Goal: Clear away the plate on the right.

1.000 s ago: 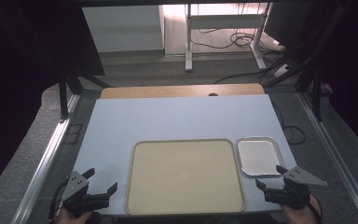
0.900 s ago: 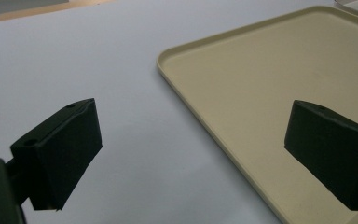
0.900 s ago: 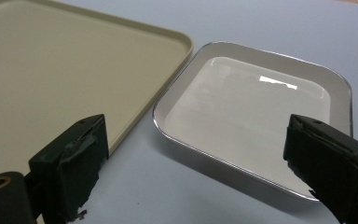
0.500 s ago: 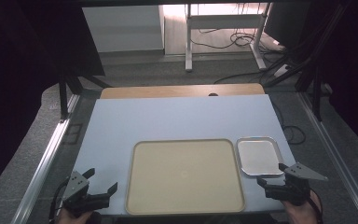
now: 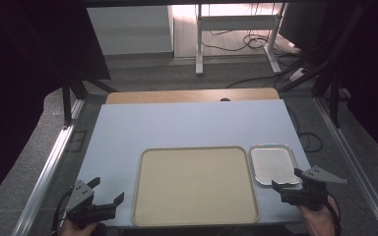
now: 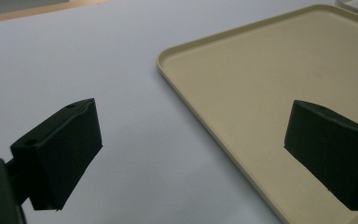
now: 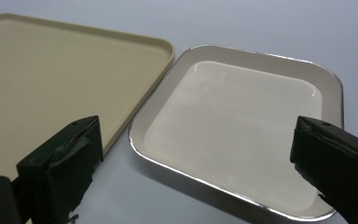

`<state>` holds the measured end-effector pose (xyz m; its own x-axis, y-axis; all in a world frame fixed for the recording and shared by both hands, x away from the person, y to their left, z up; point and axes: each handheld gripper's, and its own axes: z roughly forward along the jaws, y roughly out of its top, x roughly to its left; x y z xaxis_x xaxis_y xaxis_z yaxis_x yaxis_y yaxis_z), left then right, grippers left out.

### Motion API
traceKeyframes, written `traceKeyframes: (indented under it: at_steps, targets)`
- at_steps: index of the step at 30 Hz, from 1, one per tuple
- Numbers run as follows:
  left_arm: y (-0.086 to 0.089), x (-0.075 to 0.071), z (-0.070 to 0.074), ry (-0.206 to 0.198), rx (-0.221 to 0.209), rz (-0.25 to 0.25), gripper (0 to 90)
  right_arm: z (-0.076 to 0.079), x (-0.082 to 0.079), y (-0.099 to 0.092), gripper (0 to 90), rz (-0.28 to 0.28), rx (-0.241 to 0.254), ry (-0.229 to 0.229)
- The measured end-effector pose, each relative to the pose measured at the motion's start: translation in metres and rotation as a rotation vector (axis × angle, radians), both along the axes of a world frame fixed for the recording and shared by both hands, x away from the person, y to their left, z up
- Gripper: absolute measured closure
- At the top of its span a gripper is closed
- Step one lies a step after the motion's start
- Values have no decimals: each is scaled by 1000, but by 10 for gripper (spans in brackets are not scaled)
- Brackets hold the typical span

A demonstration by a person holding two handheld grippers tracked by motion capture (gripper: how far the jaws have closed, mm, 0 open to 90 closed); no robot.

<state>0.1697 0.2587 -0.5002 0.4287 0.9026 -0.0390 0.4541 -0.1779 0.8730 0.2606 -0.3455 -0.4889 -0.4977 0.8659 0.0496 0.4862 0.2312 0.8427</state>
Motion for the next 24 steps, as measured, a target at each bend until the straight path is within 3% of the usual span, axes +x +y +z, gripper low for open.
traceKeyframes:
  at_steps: [12, 18, 24]
  targets:
    - [0, 0, 0, 0, 2, 1, 37, 0, 17, -6, 31, -21, 21, -7]
    - [0, 0, 0, 0, 2, 1, 37, 0, 25, -9, 37, -41, 59, 11]
    - [0, 0, 0, 1, 2, 1, 37, -1, 35, -15, 36, -68, 56, 12]
